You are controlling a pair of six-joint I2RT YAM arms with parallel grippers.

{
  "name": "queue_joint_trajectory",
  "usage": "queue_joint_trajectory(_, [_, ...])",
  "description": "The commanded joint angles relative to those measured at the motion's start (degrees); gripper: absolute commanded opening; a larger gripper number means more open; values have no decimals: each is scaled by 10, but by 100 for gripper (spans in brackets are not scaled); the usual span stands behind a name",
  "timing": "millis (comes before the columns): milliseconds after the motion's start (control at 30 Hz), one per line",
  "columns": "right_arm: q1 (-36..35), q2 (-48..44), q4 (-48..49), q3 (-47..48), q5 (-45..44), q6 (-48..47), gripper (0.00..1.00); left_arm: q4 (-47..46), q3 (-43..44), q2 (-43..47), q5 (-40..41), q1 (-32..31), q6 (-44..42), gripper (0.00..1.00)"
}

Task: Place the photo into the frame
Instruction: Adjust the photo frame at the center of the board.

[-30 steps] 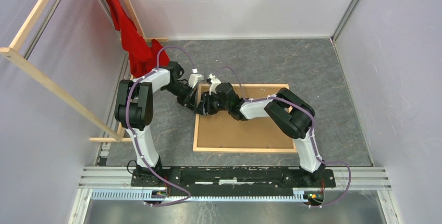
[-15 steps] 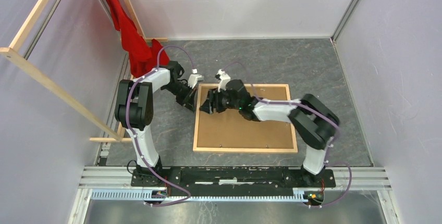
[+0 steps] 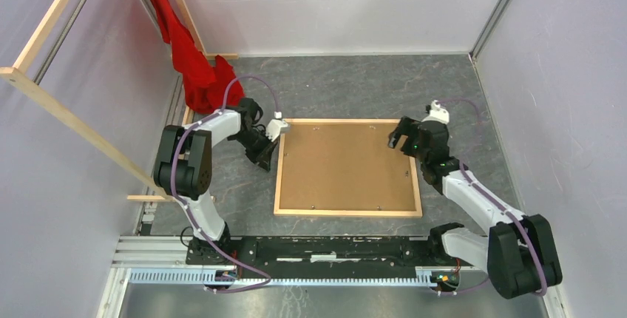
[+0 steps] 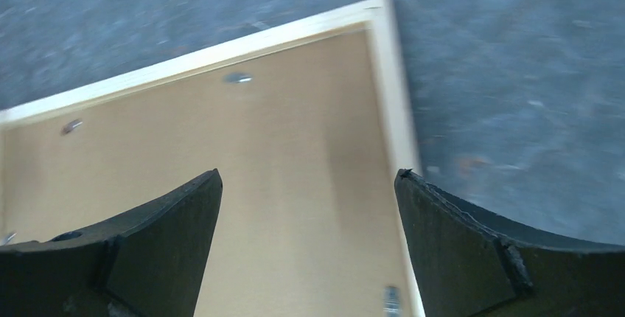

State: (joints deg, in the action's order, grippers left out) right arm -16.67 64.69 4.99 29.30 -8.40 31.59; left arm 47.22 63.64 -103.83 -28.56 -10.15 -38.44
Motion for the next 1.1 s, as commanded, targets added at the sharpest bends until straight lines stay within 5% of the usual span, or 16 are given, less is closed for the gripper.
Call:
queue_joint_trajectory(0, [61, -12, -35, -11, -34, -29, 95, -35, -38, 40, 36, -44, -28, 17])
queue_joint_trajectory(433, [72, 241, 67, 82, 133, 18, 91, -54, -81, 65, 64, -118, -18, 17])
queue_joint_trajectory(700, [-41, 464, -14, 392, 194, 1, 92, -65, -48, 16, 48, -232, 26, 19])
queue_joint_trajectory(833, [-65, 542, -67, 514, 202, -8, 94, -55, -43, -6, 36, -298, 33, 32])
queue_joint_trajectory(933, [-64, 549, -84, 542, 173, -26, 98, -16, -39, -2, 14, -313, 14, 47])
queue_joint_trajectory(1067, [-48, 501, -99, 534, 129, -46, 98, 60, -19, 49, 7, -302, -40, 54])
